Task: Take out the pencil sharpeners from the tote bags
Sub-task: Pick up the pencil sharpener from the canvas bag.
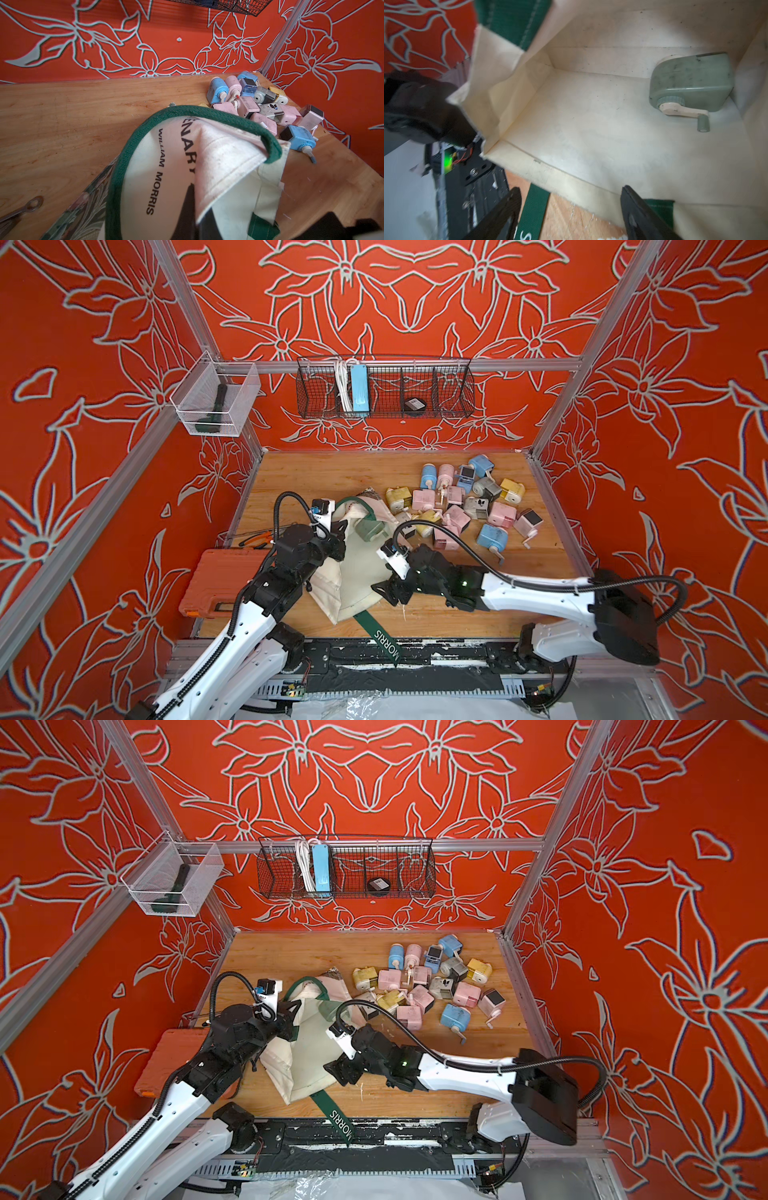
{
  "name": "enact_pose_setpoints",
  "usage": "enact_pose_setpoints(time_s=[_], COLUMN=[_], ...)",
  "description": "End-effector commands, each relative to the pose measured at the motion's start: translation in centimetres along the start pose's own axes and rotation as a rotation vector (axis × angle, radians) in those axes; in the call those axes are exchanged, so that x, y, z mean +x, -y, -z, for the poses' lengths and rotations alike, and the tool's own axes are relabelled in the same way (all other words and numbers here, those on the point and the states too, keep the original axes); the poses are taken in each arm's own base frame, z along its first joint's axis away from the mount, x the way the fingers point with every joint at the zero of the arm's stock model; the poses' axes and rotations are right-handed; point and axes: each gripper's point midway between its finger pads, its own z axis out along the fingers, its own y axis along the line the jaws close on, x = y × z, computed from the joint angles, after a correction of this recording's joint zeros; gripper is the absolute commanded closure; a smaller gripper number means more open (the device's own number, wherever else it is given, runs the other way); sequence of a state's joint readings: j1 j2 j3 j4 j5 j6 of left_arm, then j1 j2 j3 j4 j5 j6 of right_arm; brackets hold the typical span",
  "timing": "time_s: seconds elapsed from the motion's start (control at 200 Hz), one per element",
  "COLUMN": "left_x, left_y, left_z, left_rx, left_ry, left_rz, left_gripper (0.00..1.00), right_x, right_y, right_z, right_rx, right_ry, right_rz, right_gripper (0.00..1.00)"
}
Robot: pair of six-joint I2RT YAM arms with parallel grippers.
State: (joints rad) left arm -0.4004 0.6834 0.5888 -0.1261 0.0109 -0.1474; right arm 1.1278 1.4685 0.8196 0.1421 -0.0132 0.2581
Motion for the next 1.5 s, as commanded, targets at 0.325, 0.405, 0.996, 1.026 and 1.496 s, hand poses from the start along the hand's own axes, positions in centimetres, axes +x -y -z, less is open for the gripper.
enact_pose_setpoints(time_s=[0.325,0.405,0.996,1.026,1.496], left_x=[0.3,0.2,0.3,0.3,1.0], left_y=[-1.1,-1.1,-0.3,-0.3,-0.7], left_z=[0.2,0.2,0.5,0.5,0.1], left_rx=[-0.065,-0.059,-0.016,-0.017,-0.035], left_ry=[-0.006,-0.004,0.001,0.0,-0.022], left_rz=[0.033,0.035,0.035,0.035,0.028], left_gripper=[1.0,1.0,1.0,1.0,1.0], right_x=[-3.5,-3.8,-3.7,-3.6,-2.3], right_y=[7.9,9.1,10.9,9.9,6.4], right_z=[-8.1,-8.8,-14.9,-15.1,-13.9], right_rx=[0.467,0.52,0.386,0.321,0.118], right_ry=[0.088,0.101,0.126,0.112,0.121], right_rz=[0.189,0.199,0.195,0.21,0.243], right_gripper=[0.01,0.01,0.01,0.01,0.01])
